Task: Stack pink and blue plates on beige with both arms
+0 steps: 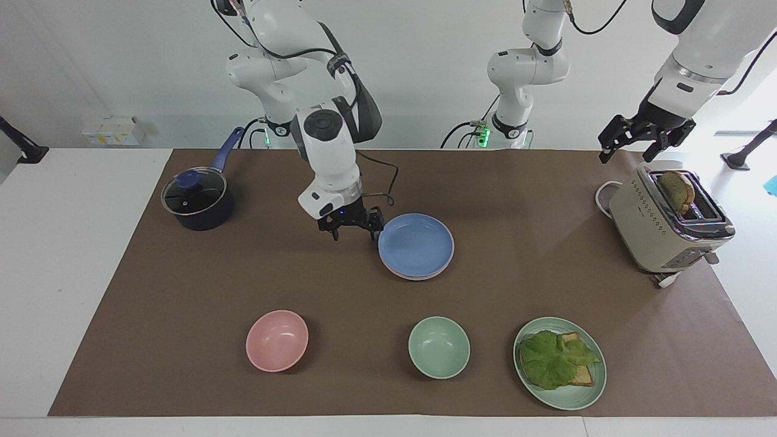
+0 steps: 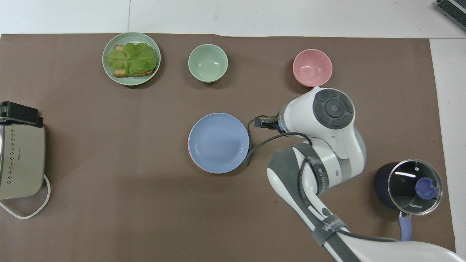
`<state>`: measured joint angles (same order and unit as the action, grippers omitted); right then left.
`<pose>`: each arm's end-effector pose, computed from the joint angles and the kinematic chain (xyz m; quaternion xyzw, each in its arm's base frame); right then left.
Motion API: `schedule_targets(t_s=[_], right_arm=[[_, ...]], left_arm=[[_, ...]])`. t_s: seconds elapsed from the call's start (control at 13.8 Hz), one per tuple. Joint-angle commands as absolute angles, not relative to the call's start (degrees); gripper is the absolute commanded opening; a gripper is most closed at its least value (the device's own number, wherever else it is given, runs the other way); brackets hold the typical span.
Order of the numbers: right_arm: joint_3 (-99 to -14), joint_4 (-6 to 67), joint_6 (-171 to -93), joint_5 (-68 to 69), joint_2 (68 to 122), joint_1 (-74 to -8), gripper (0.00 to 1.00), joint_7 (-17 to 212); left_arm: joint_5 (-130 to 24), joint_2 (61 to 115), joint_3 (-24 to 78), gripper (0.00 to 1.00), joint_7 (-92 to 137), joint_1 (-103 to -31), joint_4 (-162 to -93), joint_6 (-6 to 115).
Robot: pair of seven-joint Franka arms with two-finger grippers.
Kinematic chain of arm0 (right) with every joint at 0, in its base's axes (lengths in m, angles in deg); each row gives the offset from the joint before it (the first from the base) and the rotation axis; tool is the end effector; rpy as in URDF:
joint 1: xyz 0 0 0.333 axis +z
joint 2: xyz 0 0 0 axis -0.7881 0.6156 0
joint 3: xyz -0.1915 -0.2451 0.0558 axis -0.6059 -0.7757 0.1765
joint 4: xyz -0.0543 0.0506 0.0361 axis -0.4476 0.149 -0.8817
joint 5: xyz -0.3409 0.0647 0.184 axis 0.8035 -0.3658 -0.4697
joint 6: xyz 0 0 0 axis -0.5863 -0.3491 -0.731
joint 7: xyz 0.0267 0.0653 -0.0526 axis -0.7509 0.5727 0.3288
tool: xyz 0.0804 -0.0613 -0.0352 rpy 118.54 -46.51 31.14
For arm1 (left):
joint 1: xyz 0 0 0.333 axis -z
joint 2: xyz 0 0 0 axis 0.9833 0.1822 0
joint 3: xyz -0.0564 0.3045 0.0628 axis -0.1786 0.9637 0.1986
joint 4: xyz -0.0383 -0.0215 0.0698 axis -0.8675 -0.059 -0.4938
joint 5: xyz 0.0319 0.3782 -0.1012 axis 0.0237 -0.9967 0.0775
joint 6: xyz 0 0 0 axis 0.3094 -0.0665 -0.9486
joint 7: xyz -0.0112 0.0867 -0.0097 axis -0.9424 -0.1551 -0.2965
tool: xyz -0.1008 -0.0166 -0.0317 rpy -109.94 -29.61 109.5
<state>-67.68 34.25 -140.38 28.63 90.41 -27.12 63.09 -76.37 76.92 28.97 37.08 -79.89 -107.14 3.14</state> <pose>0.5761 0.2229 0.4253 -0.9960 0.0595 -0.0549 0.0381 0.5403 -0.0122 0.6449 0.9999 -0.0024 -0.0031 0.0159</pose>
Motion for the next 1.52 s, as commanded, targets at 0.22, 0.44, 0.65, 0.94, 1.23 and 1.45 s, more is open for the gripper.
schedule_targets(t_s=[0.22,0.44,0.65,0.94,1.23,1.45], right_arm=[[-67.4,30.1,-128.9,31.1,83.3,-34.7,1.00,70.0],[-67.4,27.7,-122.9,31.1,79.9,-40.0,1.00,74.1],[-67.8,25.5,-116.6,31.2,77.8,-44.7,1.00,78.6],[-67.8,17.9,-103.1,30.6,77.4,-48.7,1.00,82.4],[-67.8,20.0,-102.7,30.8,75.7,-49.2,1.00,83.5],[-67.6,17.5,-102.5,33.1,75.6,-49.0,1.00,86.1]], left_arm=[[-77.3,76.6,28.8,1.00,37.2,-80.0,-107.4,2.7],[-77.3,76.6,28.8,1.00,37.1,-80.0,-107.4,2.7],[-77.3,76.6,28.8,1.00,37.2,-80.0,-107.4,2.7],[-77.3,76.6,28.8,1.00,37.1,-80.0,-107.4,2.7],[-77.3,76.6,28.8,1.00,37.1,-80.0,-107.4,2.8],[-77.3,76.6,28.8,1.00,37.2,-80.0,-107.4,2.7]])
